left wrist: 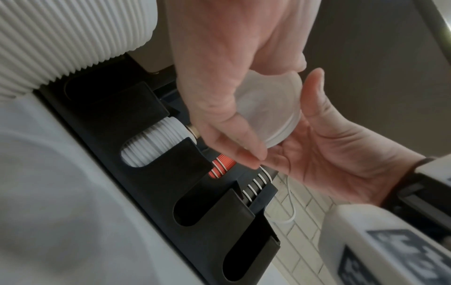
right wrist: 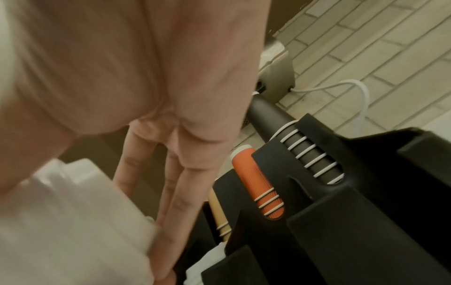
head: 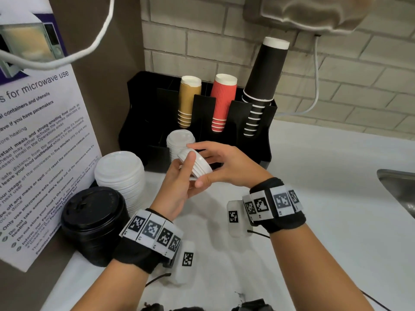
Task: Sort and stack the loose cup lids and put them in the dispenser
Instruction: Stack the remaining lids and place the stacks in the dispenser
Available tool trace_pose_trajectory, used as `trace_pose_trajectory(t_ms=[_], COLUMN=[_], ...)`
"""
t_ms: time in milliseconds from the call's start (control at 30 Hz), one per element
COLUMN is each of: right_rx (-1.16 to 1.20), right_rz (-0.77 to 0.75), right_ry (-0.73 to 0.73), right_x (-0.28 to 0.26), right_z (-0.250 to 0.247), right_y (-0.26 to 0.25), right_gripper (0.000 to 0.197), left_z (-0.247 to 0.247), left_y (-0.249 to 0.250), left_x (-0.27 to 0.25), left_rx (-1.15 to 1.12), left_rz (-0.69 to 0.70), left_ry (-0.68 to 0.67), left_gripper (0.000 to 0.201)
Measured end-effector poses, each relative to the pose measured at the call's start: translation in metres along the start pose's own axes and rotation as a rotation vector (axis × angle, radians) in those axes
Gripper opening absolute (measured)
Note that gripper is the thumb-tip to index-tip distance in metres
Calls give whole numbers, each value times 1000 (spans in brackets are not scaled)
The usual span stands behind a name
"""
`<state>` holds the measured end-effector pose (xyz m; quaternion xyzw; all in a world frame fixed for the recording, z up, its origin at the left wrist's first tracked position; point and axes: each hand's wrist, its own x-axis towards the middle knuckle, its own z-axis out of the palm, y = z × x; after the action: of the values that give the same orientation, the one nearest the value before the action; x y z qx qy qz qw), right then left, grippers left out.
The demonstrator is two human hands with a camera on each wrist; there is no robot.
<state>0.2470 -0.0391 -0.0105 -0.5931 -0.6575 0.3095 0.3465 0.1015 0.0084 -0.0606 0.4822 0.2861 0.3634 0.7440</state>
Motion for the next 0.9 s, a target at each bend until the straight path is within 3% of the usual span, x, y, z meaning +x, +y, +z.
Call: trace_pose_trajectory(t_ms=[233,400,567,900], right_rx=[-9,-278,-589,-889], right_rz=[-38,-17,90,177], right_ry=[-126,158,4,-139], right_x=[38,90,127,137], right_z=[-8,-31,-16,6], right_y=[-9,-5,5,12], right_gripper=[61,71,81,85], left_z=[-9,-18,-24,-28], left_y=[4,-2,-7,-10], left_x=[8,11,10,7], left_rx=[-54,-14,45,118], left_rz=[-36,-159,-180,-208], left_ry=[53,182,201,176], left_gripper=[79,52,45,34])
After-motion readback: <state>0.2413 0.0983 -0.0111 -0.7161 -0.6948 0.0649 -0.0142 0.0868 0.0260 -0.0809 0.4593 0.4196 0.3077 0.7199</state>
